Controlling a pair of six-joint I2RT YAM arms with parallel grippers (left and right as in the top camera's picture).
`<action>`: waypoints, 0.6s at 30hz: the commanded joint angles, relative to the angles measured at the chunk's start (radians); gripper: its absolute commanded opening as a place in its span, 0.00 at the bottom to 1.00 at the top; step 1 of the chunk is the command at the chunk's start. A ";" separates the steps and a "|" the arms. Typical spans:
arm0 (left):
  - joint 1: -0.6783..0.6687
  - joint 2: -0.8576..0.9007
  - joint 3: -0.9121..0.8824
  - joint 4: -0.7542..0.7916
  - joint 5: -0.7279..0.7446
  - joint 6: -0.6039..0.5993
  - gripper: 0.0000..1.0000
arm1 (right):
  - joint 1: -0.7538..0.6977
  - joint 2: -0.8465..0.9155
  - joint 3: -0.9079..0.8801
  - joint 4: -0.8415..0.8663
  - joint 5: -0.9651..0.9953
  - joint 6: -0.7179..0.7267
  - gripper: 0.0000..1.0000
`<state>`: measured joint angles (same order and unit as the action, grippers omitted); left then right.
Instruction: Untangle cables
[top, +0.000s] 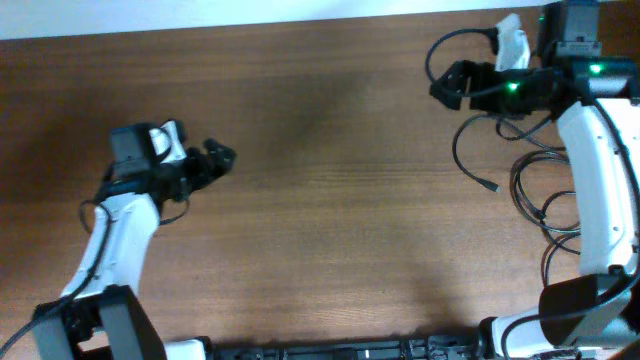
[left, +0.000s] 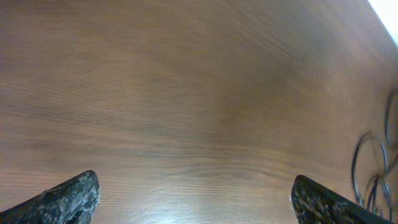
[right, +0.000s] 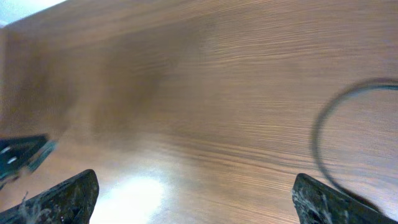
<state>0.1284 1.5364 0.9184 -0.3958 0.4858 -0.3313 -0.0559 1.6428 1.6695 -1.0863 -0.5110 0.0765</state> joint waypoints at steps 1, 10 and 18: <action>-0.199 0.002 0.018 -0.027 -0.190 0.091 0.99 | 0.148 0.004 0.002 -0.024 0.120 -0.182 0.99; -0.286 0.002 0.346 -0.862 -0.543 0.090 0.99 | 0.233 0.132 -0.009 -0.461 0.383 -0.015 0.99; -0.286 -0.388 0.125 -0.757 -0.543 0.098 0.99 | 0.205 -0.178 -0.265 -0.341 0.375 -0.004 0.99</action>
<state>-0.1551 1.3071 1.1282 -1.2205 -0.0429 -0.2497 0.1528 1.5887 1.4670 -1.4803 -0.1326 0.0582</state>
